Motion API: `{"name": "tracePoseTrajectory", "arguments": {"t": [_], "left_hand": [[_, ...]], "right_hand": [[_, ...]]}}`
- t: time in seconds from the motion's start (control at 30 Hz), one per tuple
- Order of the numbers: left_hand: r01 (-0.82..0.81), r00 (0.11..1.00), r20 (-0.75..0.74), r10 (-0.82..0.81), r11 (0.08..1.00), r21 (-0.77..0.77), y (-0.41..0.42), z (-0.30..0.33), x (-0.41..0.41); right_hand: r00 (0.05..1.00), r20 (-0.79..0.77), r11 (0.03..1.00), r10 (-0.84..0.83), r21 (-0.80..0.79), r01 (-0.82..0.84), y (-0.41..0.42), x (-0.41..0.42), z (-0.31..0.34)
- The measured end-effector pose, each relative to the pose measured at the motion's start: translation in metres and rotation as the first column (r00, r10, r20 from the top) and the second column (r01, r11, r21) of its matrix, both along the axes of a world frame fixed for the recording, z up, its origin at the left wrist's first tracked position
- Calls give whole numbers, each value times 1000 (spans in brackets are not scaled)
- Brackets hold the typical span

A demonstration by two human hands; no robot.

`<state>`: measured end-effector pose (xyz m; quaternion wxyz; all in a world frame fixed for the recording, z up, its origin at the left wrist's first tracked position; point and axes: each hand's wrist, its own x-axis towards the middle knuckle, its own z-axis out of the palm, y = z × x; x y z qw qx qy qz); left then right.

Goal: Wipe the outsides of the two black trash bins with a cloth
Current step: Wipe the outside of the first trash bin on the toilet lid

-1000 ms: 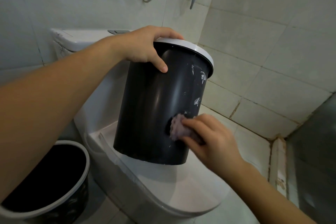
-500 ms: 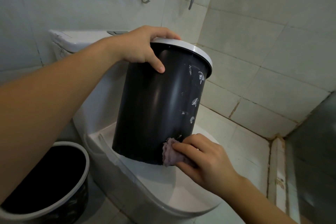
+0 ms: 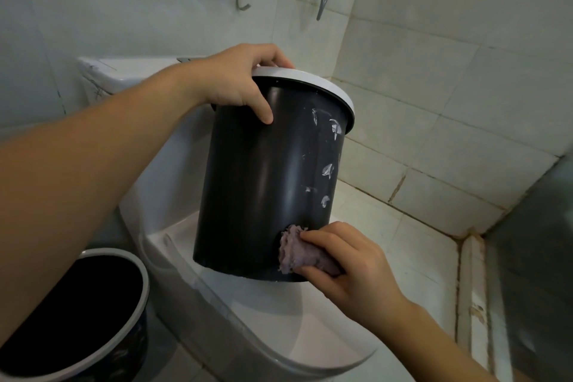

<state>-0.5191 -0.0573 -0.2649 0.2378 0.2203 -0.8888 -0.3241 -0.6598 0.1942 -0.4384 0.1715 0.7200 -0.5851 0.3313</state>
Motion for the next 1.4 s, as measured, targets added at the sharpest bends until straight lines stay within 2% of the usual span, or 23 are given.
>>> {"name": "tracePoseTrajectory", "arguments": {"t": [0.13, 0.53, 0.87, 1.0, 1.17, 1.4], "left_hand": [[-17, 999, 41, 22, 993, -116, 13, 2, -12], [80, 997, 13, -79, 992, -99, 18, -3, -6], [95, 995, 0, -96, 991, -93, 12, -5, 2], [97, 995, -13, -98, 992, -85, 12, -6, 2], [97, 995, -2, -98, 989, -114, 15, -5, -2], [111, 994, 6, -111, 990, -92, 18, -4, 1]], "right_hand": [[1000, -9, 1000, 9, -6, -9, 0, 0, 0], [997, -67, 999, 26, 31, -24, 4, 10, -3], [997, -72, 999, 37, 34, -34, -4, 6, 15], [993, -108, 998, -50, -54, 44, -22, 4, 44], [986, 13, 981, -164, -106, 165, -31, 4, 54], [969, -247, 999, 17, 53, -4, -3, 9, 23]]}}
